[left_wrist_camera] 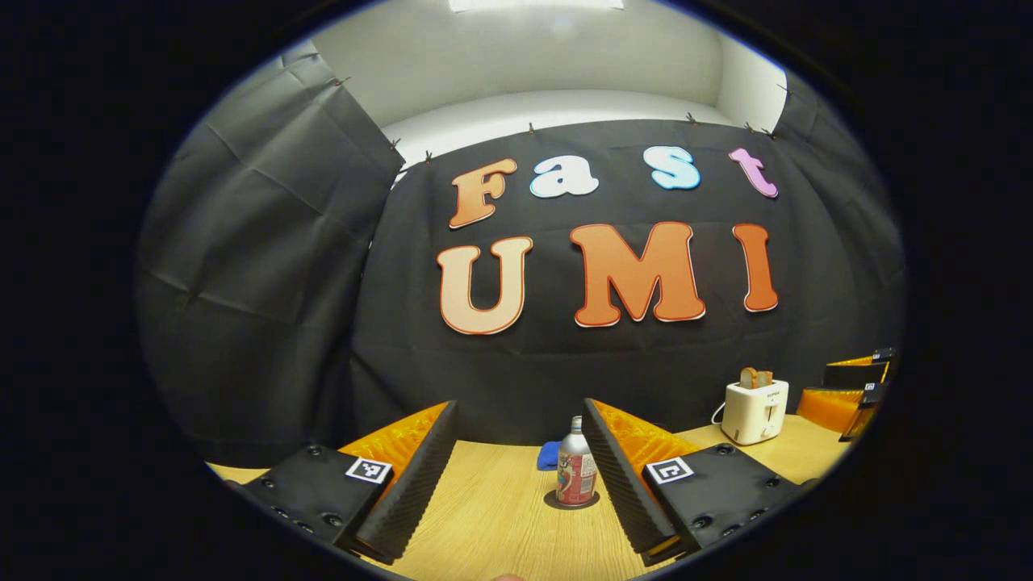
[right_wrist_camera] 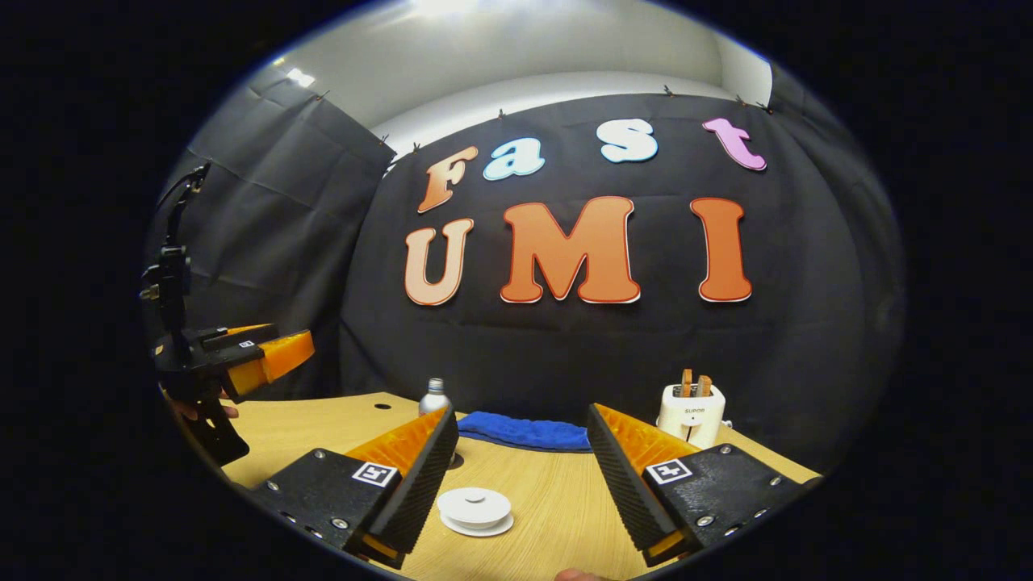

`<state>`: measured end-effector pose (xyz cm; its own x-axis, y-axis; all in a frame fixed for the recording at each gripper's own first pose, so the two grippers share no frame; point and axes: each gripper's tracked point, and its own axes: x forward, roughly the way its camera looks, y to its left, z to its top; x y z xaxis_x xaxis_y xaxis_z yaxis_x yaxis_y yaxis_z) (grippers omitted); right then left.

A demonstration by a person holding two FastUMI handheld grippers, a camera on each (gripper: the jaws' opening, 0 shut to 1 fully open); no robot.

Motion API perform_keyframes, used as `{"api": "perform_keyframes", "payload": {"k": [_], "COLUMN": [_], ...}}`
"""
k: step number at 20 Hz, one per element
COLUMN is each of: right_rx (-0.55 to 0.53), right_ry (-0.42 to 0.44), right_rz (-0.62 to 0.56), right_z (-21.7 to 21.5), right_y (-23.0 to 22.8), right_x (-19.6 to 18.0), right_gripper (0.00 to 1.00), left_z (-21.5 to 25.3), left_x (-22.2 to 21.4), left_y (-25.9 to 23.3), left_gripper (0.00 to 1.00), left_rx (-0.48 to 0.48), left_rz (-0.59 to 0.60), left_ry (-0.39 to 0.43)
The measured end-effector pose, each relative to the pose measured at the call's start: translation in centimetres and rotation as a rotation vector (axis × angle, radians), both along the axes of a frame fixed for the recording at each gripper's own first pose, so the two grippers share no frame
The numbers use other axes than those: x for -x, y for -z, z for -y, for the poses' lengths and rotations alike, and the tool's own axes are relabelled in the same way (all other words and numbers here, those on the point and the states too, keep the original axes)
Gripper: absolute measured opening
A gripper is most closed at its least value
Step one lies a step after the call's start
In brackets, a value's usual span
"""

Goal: Open the teacup lid with one hand, grasp the water bottle and pour water into the teacup with the other hand; after pouring, place the water bottle on the coaster and then close the teacup lid.

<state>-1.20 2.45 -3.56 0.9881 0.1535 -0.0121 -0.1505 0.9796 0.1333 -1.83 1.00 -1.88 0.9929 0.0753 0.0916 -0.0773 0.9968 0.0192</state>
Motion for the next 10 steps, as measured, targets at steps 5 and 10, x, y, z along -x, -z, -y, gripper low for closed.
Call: {"api": "perform_keyframes", "payload": {"k": [5,10], "right_rx": [0.026,-0.010], "right_ry": [0.022,0.040], "right_rz": [-0.008,0.016], "right_z": [0.18,0.51], "right_y": [0.33,-0.58], "right_x": [-0.43,-0.67], "right_gripper": [0.96,0.96], "left_z": [0.23,0.24], "left_x": [-0.23,-0.44], "left_y": [0.44,1.14], "left_gripper": [0.97,1.00], "left_rx": [-0.011,-0.007], "left_rz": [-0.021,-0.041], "left_ry": [0.006,0.009]}}
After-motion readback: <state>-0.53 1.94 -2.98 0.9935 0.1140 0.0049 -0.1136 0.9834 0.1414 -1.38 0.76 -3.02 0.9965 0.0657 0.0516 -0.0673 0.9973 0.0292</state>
